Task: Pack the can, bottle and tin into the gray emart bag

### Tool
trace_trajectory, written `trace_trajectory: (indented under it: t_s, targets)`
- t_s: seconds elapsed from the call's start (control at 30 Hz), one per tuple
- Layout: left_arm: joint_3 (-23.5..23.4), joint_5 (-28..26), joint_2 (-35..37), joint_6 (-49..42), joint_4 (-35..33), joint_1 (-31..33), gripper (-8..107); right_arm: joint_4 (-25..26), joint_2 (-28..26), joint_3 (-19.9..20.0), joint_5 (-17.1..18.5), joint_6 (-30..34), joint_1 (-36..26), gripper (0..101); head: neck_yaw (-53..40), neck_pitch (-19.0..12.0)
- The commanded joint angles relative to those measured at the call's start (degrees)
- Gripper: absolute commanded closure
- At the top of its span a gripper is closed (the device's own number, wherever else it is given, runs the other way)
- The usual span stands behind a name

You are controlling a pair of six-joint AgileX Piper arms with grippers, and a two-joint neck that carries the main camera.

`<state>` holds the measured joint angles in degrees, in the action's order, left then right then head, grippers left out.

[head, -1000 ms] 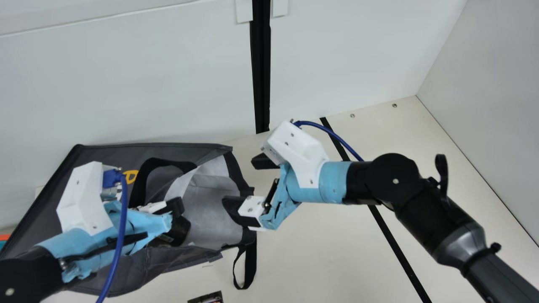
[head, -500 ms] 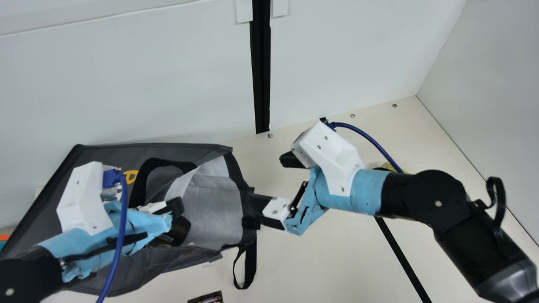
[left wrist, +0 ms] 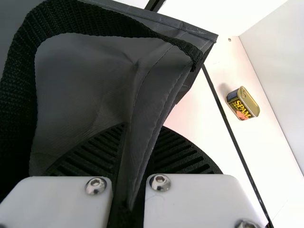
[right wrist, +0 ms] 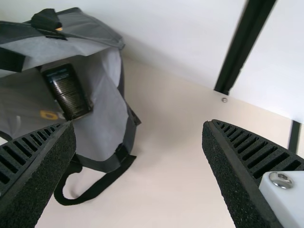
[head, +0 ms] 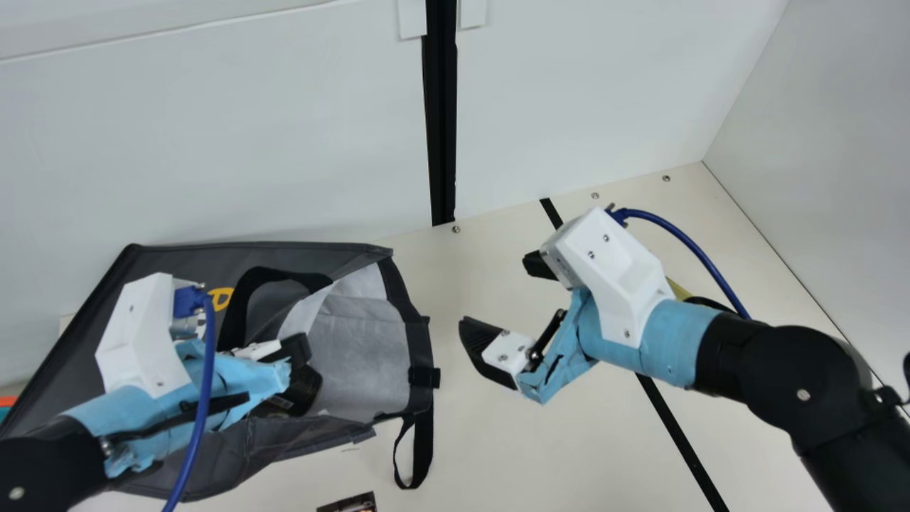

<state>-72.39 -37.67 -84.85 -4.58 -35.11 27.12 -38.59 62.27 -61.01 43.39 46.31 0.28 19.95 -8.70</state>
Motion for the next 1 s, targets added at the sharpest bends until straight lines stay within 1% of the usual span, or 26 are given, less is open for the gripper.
trace_trajectory:
  t_s: [0.0, 0.5, 0.77, 0.97]
  targets:
    - [0.0, 0.0, 0.0, 0.0, 0.0, 0.0, 89, 1.38, -0.92, 0.15, -0.07, -1.3, -0.32, 10, 0.05, -1.3]
    - [0.0, 0.0, 0.0, 0.0, 0.0, 0.0, 89, 10.0, -7.48, 0.54, 1.84, -8.67, -5.37, 10, 0.05, -1.3]
    - [0.0, 0.0, 0.0, 0.0, 0.0, 0.0, 89, 16.17, -9.93, 0.11, 2.78, -12.89, -8.93, 10, 0.05, -1.3]
    - [0.0, 0.0, 0.0, 0.0, 0.0, 0.0, 89, 21.45, -10.97, -0.83, 3.61, -17.29, -10.84, 10, 0.05, -1.3]
